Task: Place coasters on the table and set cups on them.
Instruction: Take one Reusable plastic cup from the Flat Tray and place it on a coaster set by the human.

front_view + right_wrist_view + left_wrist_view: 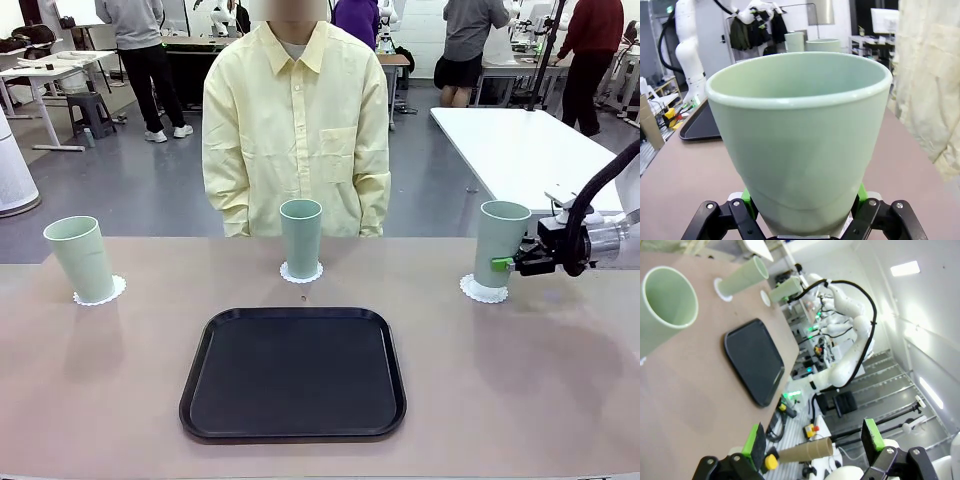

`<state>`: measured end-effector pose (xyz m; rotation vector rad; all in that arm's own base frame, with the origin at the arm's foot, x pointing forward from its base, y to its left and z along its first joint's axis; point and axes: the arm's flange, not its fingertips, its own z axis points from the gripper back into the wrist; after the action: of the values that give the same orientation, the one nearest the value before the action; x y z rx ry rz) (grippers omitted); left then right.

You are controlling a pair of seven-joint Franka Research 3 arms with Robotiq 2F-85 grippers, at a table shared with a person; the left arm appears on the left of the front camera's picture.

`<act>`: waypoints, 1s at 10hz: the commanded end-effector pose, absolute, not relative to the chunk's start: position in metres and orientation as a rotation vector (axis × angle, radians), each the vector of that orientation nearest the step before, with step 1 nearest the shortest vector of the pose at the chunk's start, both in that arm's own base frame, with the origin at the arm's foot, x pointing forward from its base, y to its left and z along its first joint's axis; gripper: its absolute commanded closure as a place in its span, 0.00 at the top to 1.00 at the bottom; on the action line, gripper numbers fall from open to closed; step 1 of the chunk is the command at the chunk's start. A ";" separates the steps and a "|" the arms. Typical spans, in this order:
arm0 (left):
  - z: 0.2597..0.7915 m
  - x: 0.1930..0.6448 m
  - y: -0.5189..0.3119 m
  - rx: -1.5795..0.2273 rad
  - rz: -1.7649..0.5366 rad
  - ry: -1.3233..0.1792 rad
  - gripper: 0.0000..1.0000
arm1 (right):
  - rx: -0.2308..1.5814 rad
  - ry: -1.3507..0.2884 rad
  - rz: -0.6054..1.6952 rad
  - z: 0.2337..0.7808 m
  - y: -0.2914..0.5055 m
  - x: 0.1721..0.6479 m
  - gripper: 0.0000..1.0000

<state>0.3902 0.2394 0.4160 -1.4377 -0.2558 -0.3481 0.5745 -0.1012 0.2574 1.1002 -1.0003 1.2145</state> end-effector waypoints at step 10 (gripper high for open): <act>0.418 0.389 0.241 -1.443 -0.350 -0.254 1.00 | 1.129 -0.949 1.262 0.223 -0.104 0.587 0.82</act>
<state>0.3902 0.2394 0.4160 -1.4377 -0.2558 -0.3481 0.5761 -0.1045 0.2247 1.1324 -0.9996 1.2605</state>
